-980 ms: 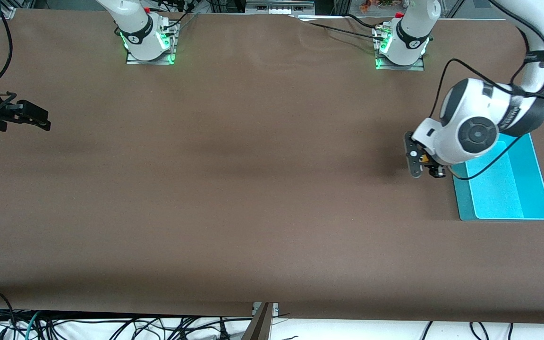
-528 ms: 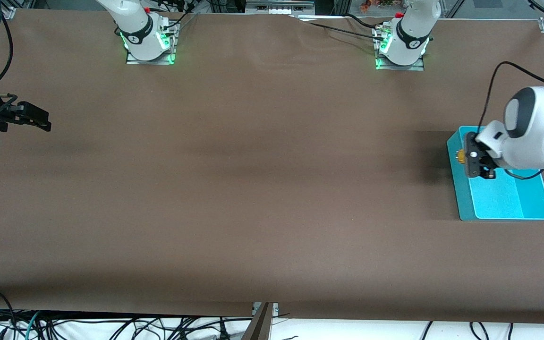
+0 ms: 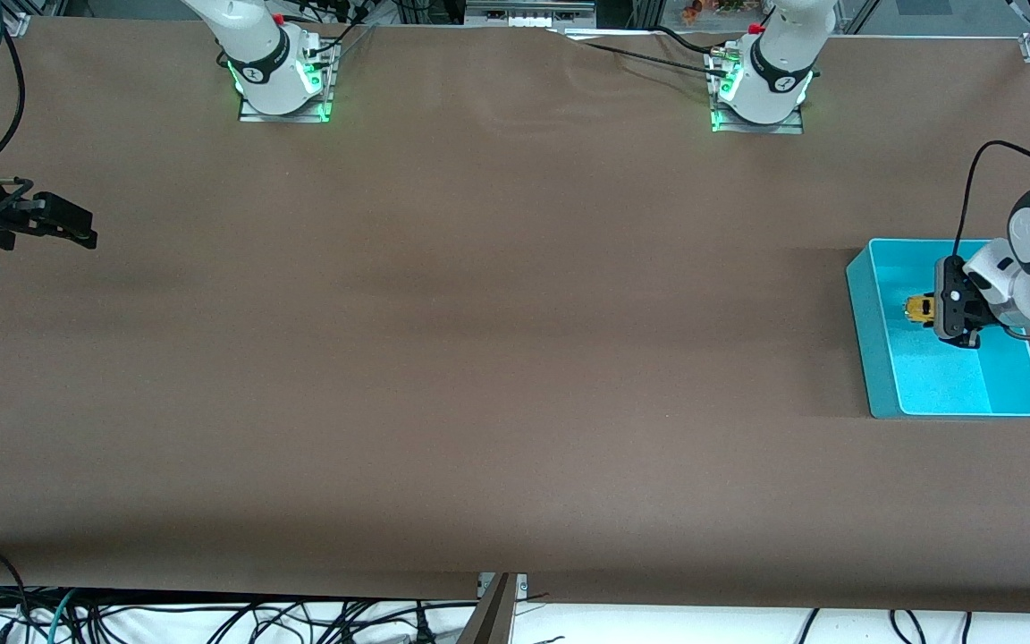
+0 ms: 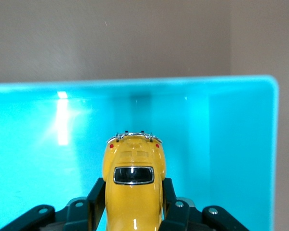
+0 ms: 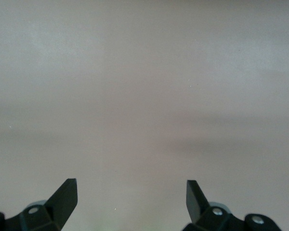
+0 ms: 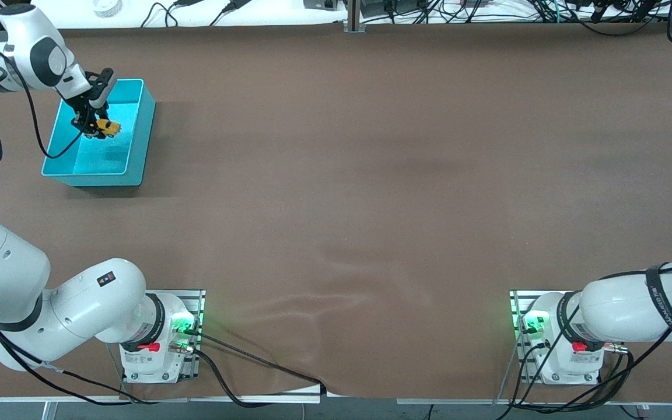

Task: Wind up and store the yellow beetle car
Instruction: 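Lift the car and lower it into the cyan tray with the left gripper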

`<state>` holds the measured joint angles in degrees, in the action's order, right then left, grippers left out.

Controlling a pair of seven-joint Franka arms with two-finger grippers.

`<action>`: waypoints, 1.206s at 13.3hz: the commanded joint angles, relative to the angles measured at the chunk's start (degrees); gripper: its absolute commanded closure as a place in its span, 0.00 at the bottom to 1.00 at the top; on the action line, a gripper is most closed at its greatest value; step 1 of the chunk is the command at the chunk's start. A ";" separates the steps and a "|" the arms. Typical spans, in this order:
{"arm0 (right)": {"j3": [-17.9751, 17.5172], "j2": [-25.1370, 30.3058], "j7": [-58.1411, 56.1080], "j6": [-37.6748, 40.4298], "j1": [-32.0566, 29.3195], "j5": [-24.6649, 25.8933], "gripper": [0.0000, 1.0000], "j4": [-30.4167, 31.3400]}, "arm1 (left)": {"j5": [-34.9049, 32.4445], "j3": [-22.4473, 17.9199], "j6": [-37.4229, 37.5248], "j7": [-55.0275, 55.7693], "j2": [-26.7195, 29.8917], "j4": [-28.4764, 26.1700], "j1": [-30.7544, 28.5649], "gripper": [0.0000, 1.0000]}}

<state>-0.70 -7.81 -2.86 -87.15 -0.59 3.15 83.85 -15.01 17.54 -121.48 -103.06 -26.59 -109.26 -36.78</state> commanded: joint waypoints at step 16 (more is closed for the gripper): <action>-0.18 0.69 0.58 -0.12 -0.29 -0.77 0.00 0.52 | -0.19 13.38 19.59 21.98 4.97 8.52 -2.42 0.00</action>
<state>-0.70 -7.81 -2.84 -87.19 -0.59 3.12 83.87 -15.01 27.58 -107.30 -87.62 -22.06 -104.33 -38.93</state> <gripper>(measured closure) 0.000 0.000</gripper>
